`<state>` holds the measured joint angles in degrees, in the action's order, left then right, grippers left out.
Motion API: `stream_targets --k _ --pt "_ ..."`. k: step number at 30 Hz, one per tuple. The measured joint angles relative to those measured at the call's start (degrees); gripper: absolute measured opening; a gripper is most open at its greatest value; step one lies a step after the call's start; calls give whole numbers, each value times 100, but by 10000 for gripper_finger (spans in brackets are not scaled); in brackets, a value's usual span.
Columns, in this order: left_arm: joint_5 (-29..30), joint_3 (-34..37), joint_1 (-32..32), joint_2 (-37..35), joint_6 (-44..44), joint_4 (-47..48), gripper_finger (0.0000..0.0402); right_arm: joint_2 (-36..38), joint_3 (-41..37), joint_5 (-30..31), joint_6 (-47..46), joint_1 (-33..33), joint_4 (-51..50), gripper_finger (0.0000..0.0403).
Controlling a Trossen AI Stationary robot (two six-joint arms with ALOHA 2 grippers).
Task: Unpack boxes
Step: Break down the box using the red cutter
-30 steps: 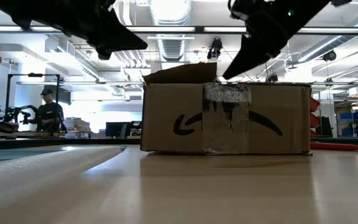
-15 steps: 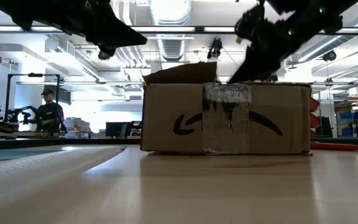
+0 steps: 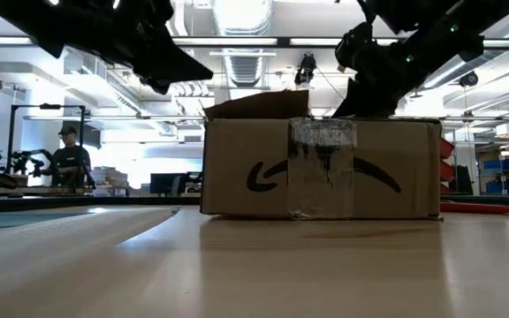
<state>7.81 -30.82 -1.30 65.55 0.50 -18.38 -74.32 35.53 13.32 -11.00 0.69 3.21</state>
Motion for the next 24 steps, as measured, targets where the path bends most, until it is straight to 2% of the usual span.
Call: stream_targets --k 8,13,24 --pt "-159 408 69 1 40 -579 0 -628 7 -37 -12 -131 622 23" --pt "-230 516 194 3 235 -570 0 -875 9 -103 19 -293 935 23" --pt "-303 698 225 3 660 -575 0 -904 20 -812 -319 -190 976 23"
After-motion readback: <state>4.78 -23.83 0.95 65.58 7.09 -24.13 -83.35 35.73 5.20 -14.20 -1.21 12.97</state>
